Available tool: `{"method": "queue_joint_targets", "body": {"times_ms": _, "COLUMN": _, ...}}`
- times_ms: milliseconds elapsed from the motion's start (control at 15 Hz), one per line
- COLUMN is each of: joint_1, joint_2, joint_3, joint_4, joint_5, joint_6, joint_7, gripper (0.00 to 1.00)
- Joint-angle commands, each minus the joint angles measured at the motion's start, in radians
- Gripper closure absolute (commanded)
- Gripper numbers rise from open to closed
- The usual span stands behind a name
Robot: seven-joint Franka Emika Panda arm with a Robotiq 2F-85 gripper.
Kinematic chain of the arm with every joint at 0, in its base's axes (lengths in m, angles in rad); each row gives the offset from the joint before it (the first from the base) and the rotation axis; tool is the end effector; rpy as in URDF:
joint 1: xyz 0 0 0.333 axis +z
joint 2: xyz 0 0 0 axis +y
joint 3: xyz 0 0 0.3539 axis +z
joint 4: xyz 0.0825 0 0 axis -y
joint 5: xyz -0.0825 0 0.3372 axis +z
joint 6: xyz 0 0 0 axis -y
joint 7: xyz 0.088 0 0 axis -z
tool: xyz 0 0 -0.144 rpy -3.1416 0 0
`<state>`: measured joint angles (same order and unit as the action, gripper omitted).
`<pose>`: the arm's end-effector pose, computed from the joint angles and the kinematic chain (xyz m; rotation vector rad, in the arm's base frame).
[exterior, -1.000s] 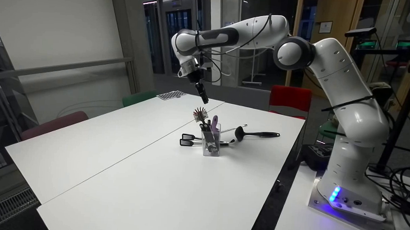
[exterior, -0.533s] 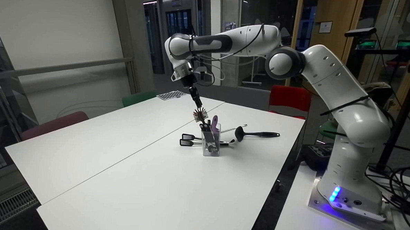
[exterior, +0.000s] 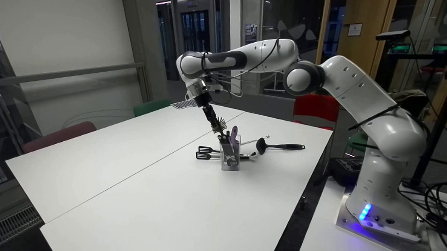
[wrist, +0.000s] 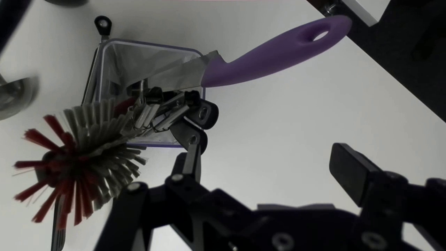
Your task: Take the can open out of the holder and put it on the table
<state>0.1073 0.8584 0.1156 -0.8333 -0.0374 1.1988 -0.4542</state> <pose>0.6662 0.1131 0.3763 -2.7864 -0.9454 0.7182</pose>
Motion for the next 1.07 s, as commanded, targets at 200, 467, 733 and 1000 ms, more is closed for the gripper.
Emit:
{"method": "queue_joint_targets", "body": {"times_ms": 200, "joint_1": 0.029, "joint_2": -0.016, "joint_3": -0.015, "joint_4": -0.028, "joint_5": -0.015, "joint_6": 0.009, "joint_7": 0.122, "gripper": 0.0}}
{"method": "queue_joint_targets", "body": {"times_ms": 467, "joint_1": 0.039, "joint_2": -0.025, "joint_3": -0.018, "joint_4": -0.075, "joint_5": -0.045, "joint_6": 0.04, "joint_7": 0.108, "gripper": 0.0}}
{"method": "queue_joint_targets", "body": {"times_ms": 733, "joint_1": 0.075, "joint_2": -0.048, "joint_3": -0.054, "joint_4": -0.159, "joint_5": -0.212, "joint_6": 0.136, "joint_7": 0.094, "gripper": 0.0}}
{"method": "queue_joint_targets", "body": {"times_ms": 1000, "joint_1": 0.073, "joint_2": -0.077, "joint_3": -0.042, "joint_4": -0.261, "joint_5": -0.276, "joint_6": 0.282, "joint_7": 0.11, "gripper": 0.0}}
